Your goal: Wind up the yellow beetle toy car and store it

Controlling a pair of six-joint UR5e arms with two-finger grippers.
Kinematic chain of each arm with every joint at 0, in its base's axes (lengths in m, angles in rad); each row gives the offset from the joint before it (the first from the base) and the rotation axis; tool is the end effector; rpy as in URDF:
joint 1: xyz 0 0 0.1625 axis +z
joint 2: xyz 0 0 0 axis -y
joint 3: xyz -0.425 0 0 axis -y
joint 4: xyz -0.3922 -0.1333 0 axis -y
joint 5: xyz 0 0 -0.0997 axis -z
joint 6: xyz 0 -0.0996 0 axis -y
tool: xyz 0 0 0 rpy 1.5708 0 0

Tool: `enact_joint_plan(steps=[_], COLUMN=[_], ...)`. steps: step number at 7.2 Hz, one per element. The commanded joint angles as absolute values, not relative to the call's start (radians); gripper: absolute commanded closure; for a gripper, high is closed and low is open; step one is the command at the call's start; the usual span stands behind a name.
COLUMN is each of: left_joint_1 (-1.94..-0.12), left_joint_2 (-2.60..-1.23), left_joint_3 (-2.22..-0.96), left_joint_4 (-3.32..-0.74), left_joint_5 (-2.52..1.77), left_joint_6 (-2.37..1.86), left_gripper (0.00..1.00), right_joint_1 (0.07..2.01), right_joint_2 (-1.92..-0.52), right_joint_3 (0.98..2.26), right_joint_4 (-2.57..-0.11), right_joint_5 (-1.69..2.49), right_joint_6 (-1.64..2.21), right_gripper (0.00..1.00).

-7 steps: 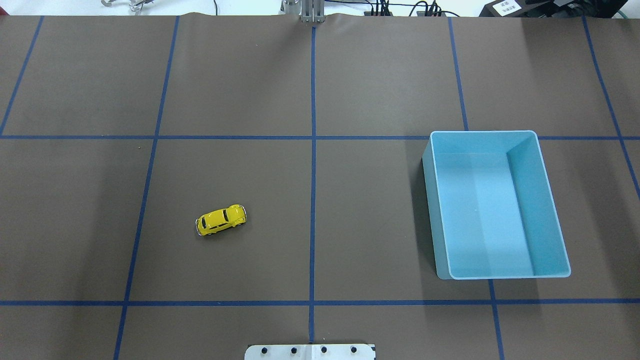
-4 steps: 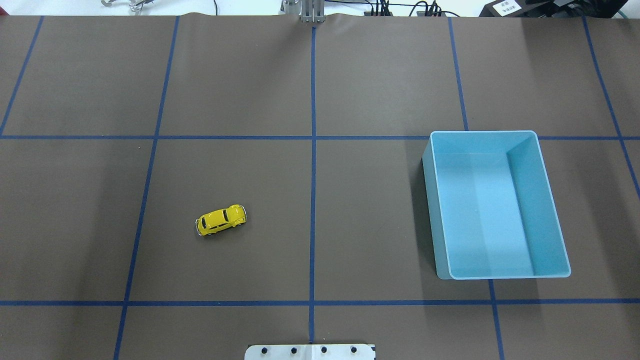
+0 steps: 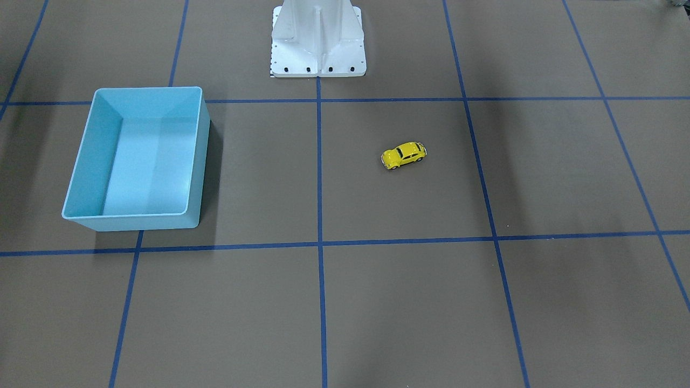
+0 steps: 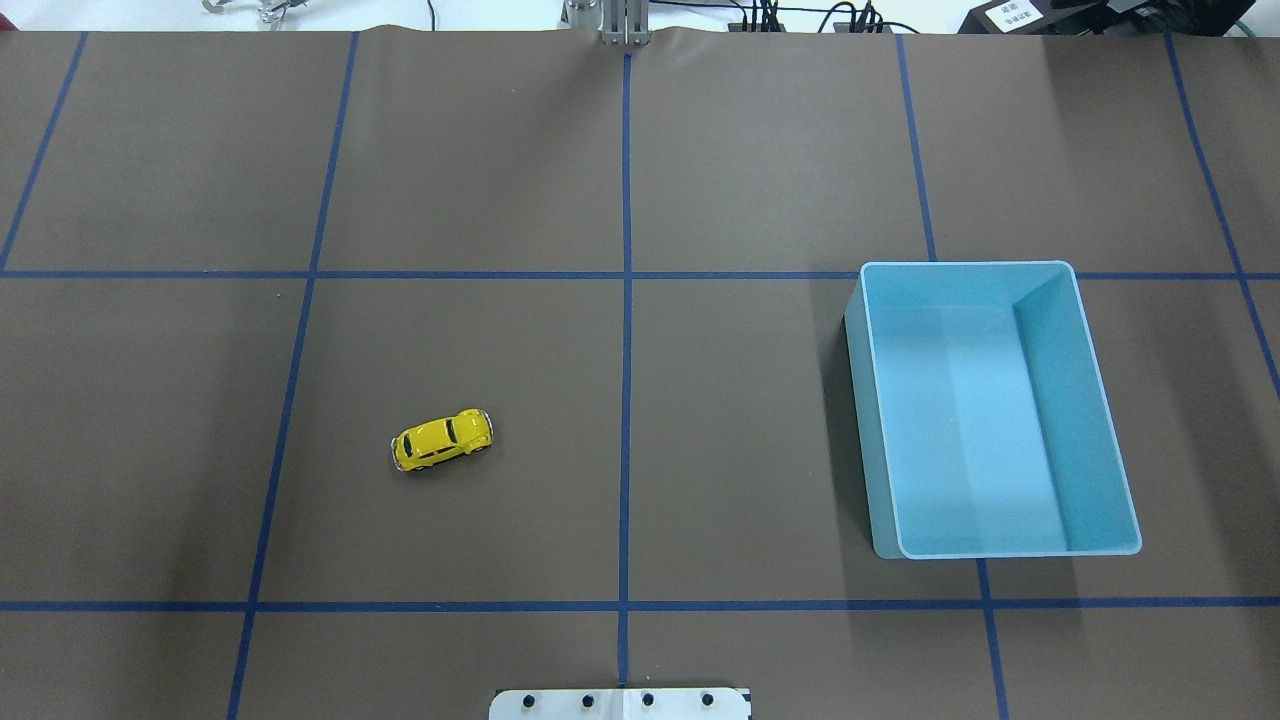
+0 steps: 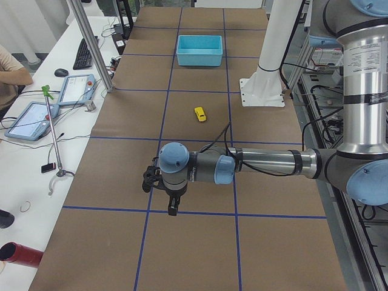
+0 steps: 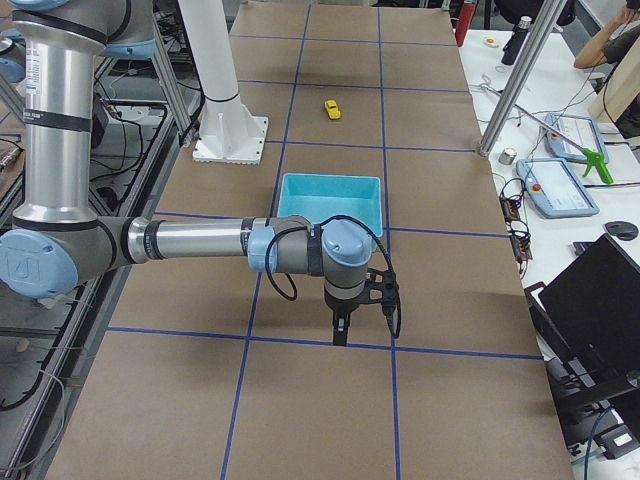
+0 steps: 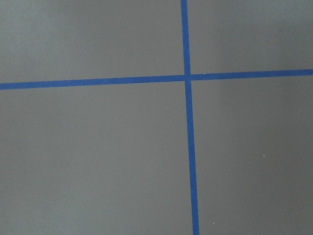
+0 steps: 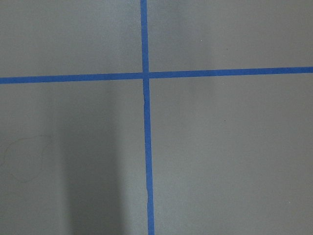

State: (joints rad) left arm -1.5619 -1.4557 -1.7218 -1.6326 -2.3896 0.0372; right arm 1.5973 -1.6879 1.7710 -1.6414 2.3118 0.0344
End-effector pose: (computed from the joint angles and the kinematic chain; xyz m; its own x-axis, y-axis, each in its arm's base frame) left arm -0.0566 -0.4495 0.6286 0.6816 0.1143 -0.7227 -0.0342 0.9916 0.1245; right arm 0.0778 -0.4399 0.6243 0.7364 0.0455 0.6750 -0.0519 0.9986 -0.0107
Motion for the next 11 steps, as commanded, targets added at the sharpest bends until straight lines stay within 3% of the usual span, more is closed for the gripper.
enact_joint_plan(steps=[1,6,11], left_joint_1=[-1.528,-1.297,-0.924], left_joint_2=[-1.445,-1.480,-1.723], left_joint_3=[-1.777,-1.920,-2.017], left_joint_4=[-1.618,-1.582,-1.473], left_joint_5=[-2.395,-2.364,-2.202], left_joint_6=[0.031,0.029,0.029], left_gripper=[0.00,0.00,0.00], right_joint_1=[1.597,1.597,1.597], right_joint_2=[-1.687,-1.687,-1.687], right_joint_3=[1.767,1.769,1.767], right_joint_4=[-1.641,-1.641,-1.643], right_joint_5=[2.312,2.315,2.315], right_joint_6=[0.035,0.037,0.032], right_gripper=[0.00,0.00,0.00])
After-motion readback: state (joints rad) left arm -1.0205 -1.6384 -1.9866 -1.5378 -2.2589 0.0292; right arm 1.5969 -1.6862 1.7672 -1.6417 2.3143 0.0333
